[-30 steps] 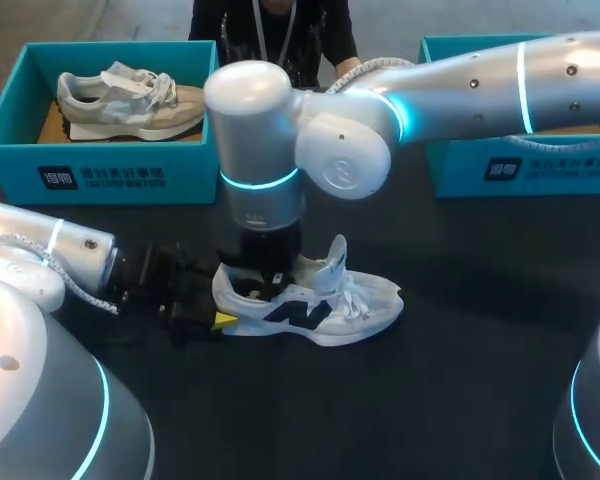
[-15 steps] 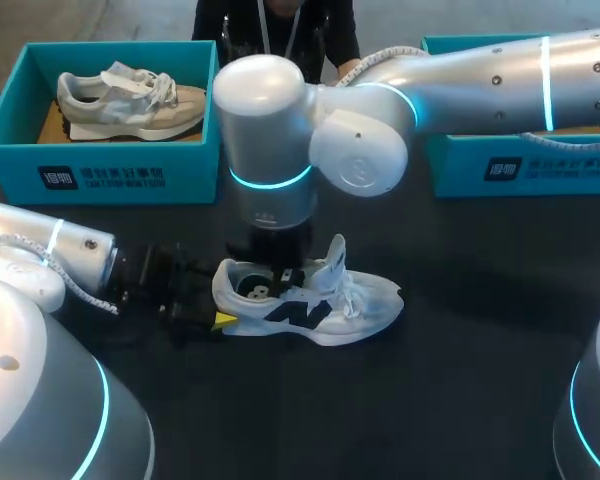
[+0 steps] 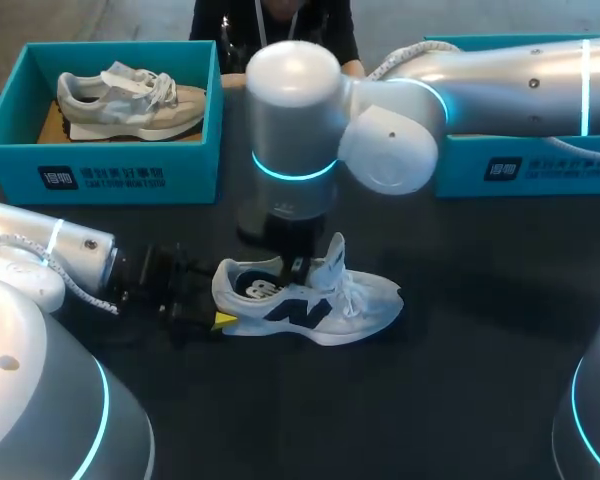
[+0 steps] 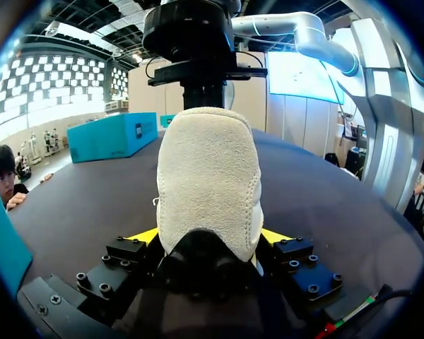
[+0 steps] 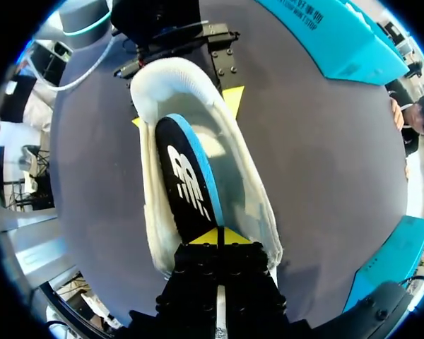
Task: Take the shoe out of the shoebox, open the shoe tongue, remove and reinsert the insole, then place the shoe into the shoebox
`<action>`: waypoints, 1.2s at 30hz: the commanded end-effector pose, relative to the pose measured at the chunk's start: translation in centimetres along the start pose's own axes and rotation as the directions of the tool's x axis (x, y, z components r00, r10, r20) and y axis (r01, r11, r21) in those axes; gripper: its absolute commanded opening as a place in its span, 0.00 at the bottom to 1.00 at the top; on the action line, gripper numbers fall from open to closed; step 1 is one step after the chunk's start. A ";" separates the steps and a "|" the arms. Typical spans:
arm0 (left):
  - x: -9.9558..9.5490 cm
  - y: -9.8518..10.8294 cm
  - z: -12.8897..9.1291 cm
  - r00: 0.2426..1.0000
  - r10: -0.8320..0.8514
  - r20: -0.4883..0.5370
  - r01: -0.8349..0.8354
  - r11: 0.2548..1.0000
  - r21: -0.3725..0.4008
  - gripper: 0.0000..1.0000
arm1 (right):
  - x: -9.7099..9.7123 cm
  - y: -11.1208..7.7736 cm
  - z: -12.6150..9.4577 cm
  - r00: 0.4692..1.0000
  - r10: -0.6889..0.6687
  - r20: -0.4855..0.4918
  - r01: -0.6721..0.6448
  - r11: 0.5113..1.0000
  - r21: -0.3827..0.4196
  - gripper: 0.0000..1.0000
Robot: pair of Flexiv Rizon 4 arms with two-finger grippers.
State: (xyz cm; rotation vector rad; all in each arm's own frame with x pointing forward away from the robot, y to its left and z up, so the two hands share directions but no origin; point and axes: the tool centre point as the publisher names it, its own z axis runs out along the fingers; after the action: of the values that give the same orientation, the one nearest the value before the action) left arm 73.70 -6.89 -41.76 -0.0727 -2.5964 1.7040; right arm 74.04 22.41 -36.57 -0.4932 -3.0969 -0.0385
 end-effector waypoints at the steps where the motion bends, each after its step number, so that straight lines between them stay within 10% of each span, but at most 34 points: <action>1: 0.1 0.3 0.2 1.000 0.000 0.002 0.000 1.000 0.000 0.00 | -0.3 -0.3 -0.2 1.000 -0.003 -0.005 0.003 0.999 -0.053 0.00; 34: 0.1 0.3 0.2 1.000 0.000 0.002 0.000 1.000 0.000 0.00 | -0.4 3.1 0.9 0.995 -0.091 -0.035 0.085 0.986 -0.145 0.00; 36: 0.1 0.3 0.2 1.000 0.000 0.002 0.000 1.000 0.000 0.00 | -0.3 3.2 1.0 0.995 -0.094 -0.038 0.088 0.986 -0.140 0.20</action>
State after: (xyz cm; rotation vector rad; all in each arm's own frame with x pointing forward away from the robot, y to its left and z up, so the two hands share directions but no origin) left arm 73.70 -6.89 -41.76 -0.0724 -2.5963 1.7040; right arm 74.93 24.40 -36.80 -0.3499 -3.0903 -0.2784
